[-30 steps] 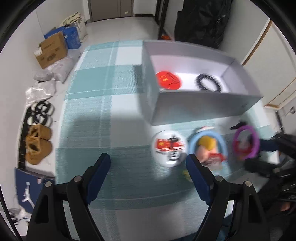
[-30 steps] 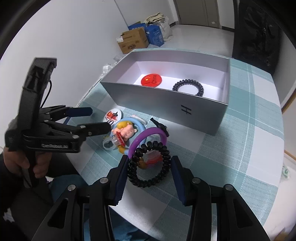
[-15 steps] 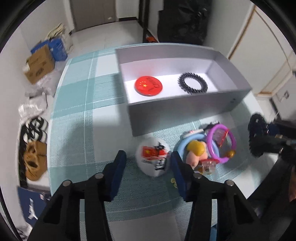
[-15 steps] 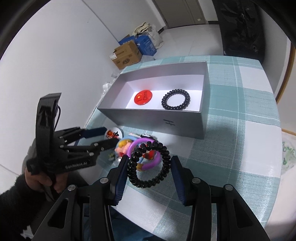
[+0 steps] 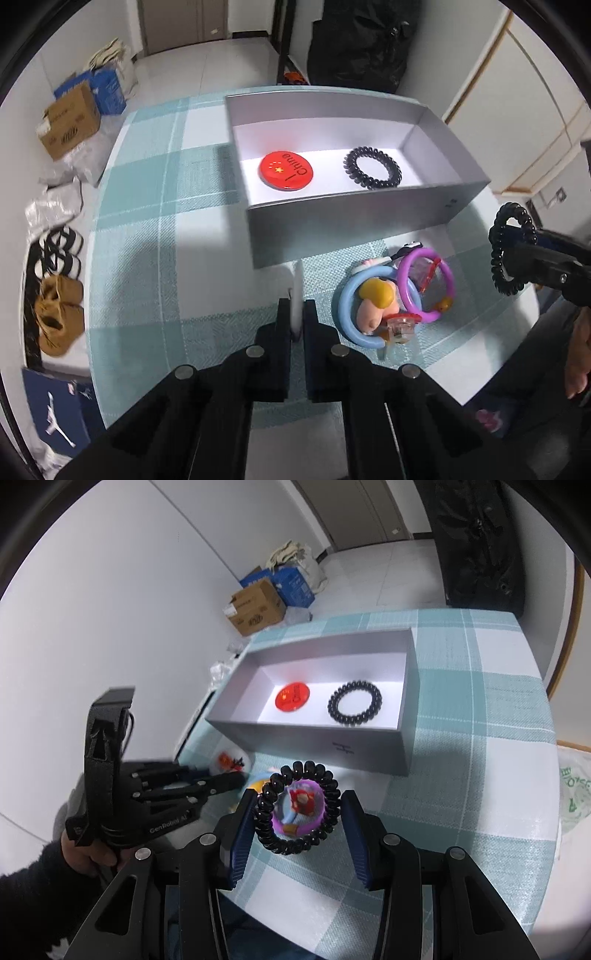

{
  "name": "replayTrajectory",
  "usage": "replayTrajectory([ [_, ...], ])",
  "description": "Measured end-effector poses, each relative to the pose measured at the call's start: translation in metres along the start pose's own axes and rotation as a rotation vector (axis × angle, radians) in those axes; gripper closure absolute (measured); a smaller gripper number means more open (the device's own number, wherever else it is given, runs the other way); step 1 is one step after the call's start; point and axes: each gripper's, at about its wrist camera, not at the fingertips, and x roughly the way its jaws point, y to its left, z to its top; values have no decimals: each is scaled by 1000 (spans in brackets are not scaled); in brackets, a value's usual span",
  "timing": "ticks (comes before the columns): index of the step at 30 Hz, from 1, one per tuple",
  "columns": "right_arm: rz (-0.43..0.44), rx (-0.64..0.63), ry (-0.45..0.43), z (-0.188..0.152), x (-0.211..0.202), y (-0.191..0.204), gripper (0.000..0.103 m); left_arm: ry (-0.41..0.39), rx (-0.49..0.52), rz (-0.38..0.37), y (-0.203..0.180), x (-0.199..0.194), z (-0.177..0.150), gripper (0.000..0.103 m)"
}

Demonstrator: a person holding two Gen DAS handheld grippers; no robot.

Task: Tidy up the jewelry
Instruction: 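Grasp the white badge with the left gripper while the right gripper lifts the bracelet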

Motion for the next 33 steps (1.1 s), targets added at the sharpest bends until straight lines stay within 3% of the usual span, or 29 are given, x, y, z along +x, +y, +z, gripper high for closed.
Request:
replayTrajectory([
  [7, 6, 0, -18, 7, 0, 4, 59, -14, -33, -13, 8, 1, 3, 101],
  [16, 28, 4, -47, 15, 2, 7, 59, -60, -94, -88, 14, -10, 9, 102],
  [25, 43, 10, -60, 18, 0, 7, 59, -32, -115, -51, 14, 4, 10, 101],
  [33, 51, 8, -74, 16, -6, 6, 59, -42, -139, -67, 19, 5, 14, 101],
])
